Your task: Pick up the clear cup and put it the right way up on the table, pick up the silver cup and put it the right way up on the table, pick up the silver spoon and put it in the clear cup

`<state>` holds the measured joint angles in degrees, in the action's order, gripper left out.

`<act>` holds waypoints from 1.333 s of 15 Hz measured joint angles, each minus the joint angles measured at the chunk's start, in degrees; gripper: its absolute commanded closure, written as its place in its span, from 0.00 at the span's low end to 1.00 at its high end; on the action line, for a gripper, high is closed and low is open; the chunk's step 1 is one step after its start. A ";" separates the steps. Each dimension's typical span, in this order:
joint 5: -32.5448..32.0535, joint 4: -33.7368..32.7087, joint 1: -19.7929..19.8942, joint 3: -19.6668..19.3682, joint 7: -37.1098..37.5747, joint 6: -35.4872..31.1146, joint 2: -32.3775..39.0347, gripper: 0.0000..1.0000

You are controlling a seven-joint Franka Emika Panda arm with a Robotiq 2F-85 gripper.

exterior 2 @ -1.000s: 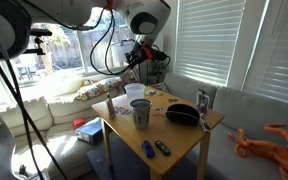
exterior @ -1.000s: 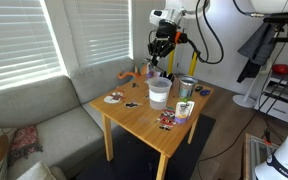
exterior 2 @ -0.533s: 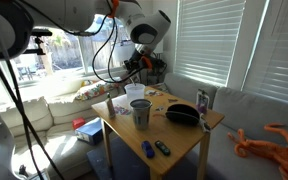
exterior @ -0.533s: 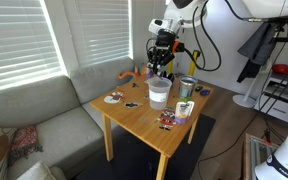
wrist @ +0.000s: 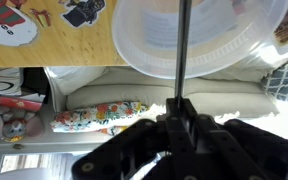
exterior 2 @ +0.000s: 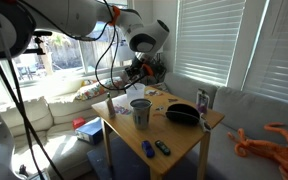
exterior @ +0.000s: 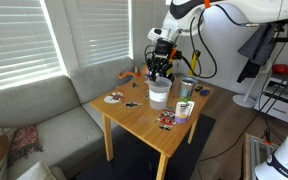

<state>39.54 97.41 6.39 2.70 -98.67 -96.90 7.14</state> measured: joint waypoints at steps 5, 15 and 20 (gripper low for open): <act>-0.17 1.45 -0.31 -0.02 -1.12 -0.42 0.16 0.98; -0.30 1.47 -0.33 -1.53 -1.70 -0.42 0.23 0.87; -0.33 1.46 -0.33 -1.76 -2.22 -0.42 0.23 0.40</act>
<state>39.21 98.88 6.06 0.93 -100.88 -97.32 7.37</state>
